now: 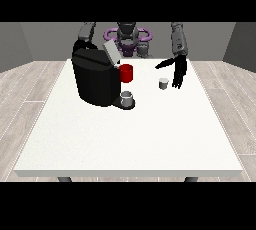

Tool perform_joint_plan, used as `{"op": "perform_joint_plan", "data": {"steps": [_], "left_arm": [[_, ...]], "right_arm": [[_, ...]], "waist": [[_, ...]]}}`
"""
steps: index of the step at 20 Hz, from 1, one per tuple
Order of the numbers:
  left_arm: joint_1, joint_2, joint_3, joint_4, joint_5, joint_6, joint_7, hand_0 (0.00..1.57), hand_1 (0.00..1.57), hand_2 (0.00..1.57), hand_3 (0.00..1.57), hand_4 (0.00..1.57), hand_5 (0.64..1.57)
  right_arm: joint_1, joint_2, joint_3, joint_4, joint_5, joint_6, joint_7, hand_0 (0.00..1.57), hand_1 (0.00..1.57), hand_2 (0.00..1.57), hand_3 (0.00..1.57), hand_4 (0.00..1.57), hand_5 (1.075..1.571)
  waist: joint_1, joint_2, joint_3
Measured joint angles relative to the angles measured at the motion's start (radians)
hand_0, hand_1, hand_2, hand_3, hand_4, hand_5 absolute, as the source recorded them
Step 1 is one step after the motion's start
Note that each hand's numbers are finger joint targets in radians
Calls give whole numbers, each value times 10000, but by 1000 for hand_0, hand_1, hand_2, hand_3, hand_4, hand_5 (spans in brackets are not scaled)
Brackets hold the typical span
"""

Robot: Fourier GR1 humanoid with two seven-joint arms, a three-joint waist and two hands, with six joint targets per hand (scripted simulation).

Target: Insert the coffee pod into the coffee machine and close the lid

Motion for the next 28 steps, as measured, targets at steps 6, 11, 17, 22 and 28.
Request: {"op": "perform_joint_plan", "data": {"steps": [6,11,17,22,28], "left_arm": [[-330,177,33,1040,-567,334,-175,704,704,775,487,0,1571],[-435,284,-335,1553,-1326,634,-390,536,536,692,440,0,1571],[-722,449,-478,2078,-2048,1213,-814,719,719,851,619,151,1571],[-939,304,-357,2453,-2431,2218,-1162,824,824,972,737,389,1571],[-1171,335,-505,2801,-2961,2582,-1433,899,899,1011,776,309,1571]], "right_arm": [[-112,-1,41,21,51,3,46,0,0,0,0,432,1571],[-148,-17,17,71,13,59,58,0,0,0,0,476,1571],[-55,79,153,96,108,39,-37,0,0,0,0,524,1571],[-87,117,115,-62,17,44,-46,0,0,0,0,505,1571],[-104,141,89,34,-188,-46,-175,0,0,0,0,426,1571]], "waist": [[-207,97,-1],[-294,181,-1],[-394,262,3],[-497,365,24],[-442,394,16]]}}
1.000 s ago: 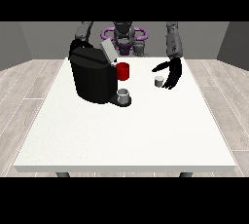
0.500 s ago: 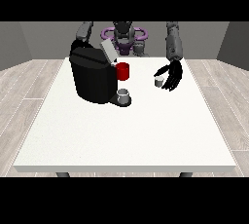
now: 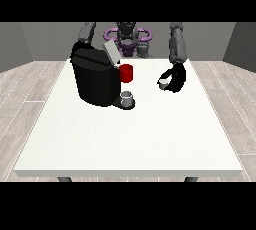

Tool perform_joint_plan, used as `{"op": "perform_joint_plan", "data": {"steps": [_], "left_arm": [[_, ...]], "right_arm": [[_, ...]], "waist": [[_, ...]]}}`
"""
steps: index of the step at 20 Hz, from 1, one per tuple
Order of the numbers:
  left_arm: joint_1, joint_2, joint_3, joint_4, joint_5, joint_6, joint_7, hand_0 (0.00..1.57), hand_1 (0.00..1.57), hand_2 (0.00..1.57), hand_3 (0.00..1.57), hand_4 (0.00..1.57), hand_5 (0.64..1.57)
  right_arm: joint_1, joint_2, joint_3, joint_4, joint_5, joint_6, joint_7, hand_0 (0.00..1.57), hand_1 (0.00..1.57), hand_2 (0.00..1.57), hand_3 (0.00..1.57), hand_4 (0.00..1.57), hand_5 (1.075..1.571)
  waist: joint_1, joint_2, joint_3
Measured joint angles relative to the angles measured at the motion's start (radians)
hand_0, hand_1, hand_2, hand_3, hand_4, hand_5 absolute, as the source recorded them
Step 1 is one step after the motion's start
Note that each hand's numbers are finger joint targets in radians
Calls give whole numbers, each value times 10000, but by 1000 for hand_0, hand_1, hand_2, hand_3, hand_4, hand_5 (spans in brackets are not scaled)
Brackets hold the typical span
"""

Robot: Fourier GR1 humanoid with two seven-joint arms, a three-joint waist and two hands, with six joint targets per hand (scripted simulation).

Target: Insert the coffee pod into the coffee machine and close the lid

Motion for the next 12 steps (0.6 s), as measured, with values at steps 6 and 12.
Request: {"op": "perform_joint_plan", "data": {"steps": [6,12], "left_arm": [[-202,71,-200,270,-514,58,-84,1266,1266,1399,1363,507,1571],[-687,105,-204,158,-502,-589,-498,1400,1400,1423,1364,595,1571]], "right_arm": [[-136,-140,-276,240,-168,77,-72,0,0,0,0,445,1571],[-202,-153,-429,402,-336,69,230,0,0,0,0,493,1571]], "waist": [[72,-11,-2],[104,-342,-13]]}}
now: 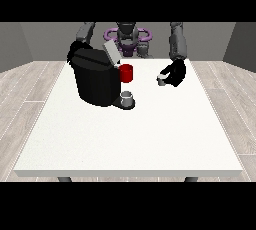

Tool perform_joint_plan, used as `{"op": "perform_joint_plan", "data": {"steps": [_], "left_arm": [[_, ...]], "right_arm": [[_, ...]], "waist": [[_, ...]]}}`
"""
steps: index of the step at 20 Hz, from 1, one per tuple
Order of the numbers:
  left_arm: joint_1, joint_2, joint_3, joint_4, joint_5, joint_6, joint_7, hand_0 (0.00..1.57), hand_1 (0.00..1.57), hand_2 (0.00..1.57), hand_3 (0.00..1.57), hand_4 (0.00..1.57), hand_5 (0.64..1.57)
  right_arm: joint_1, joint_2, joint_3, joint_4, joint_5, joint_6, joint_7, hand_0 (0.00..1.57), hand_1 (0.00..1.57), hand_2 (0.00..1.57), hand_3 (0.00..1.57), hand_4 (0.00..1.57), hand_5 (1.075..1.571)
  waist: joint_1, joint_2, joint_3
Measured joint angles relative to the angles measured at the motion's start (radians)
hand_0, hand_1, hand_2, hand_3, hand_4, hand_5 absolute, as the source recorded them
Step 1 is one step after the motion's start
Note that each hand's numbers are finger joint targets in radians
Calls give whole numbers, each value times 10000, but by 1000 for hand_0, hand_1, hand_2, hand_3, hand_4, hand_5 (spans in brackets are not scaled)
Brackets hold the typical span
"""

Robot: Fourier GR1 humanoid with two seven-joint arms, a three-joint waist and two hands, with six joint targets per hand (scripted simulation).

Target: Insert the coffee pod into the coffee machine and close the lid

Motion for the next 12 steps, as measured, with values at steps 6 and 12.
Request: {"op": "perform_joint_plan", "data": {"steps": [6,12], "left_arm": [[-833,-95,-123,-552,19,-982,290,1258,1258,1321,1297,529,1571],[-1421,121,5,-800,18,-1638,440,1256,1256,1331,1292,545,1571]], "right_arm": [[21,33,-68,814,12,81,-406,0,0,0,0,407,1571],[18,57,42,917,2,231,-549,0,0,0,0,475,1571]], "waist": [[216,-439,2],[25,-612,1]]}}
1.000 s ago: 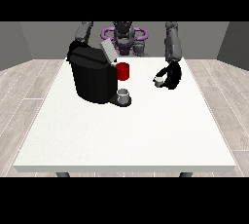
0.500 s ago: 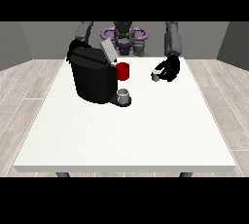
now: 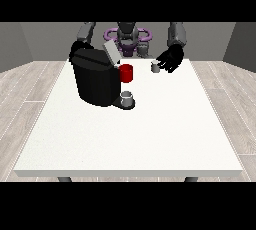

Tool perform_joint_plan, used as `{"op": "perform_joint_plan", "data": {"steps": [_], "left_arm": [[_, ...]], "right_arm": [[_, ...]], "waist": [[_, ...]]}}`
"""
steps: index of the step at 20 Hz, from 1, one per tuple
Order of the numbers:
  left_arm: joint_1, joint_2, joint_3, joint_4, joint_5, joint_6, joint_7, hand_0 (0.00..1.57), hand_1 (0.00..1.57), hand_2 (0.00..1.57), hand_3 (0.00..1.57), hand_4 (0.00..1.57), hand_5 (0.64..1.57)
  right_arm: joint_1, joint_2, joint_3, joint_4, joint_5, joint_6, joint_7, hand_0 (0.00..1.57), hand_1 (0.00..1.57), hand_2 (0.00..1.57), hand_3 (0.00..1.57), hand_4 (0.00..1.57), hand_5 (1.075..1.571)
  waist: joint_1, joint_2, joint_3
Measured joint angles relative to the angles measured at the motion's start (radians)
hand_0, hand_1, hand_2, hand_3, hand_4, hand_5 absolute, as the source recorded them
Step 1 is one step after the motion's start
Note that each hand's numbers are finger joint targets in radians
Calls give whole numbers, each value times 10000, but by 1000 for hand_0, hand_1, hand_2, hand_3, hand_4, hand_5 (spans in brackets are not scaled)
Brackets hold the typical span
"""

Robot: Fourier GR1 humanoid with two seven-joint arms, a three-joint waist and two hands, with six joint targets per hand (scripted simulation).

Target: Insert the coffee pod into the coffee machine and close the lid

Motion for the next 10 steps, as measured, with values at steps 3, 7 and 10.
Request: {"op": "perform_joint_plan", "data": {"steps": [3,7,10], "left_arm": [[-209,90,85,-98,-34,-171,37,1252,1252,1329,1292,573,1571],[-601,287,276,-110,29,-532,149,1256,1256,1327,1277,536,1571],[-1078,297,325,-262,-36,-560,428,1017,1017,1206,1226,503,1571]], "right_arm": [[-163,-22,-73,-18,-78,-14,103,0,0,0,0,495,1571],[-204,-138,-50,-230,-216,248,178,0,0,0,0,521,1571],[-250,-120,-20,-147,-163,239,47,0,0,0,0,508,1571]], "waist": [[-55,11,-2],[-333,-12,-3],[-434,68,-2]]}}
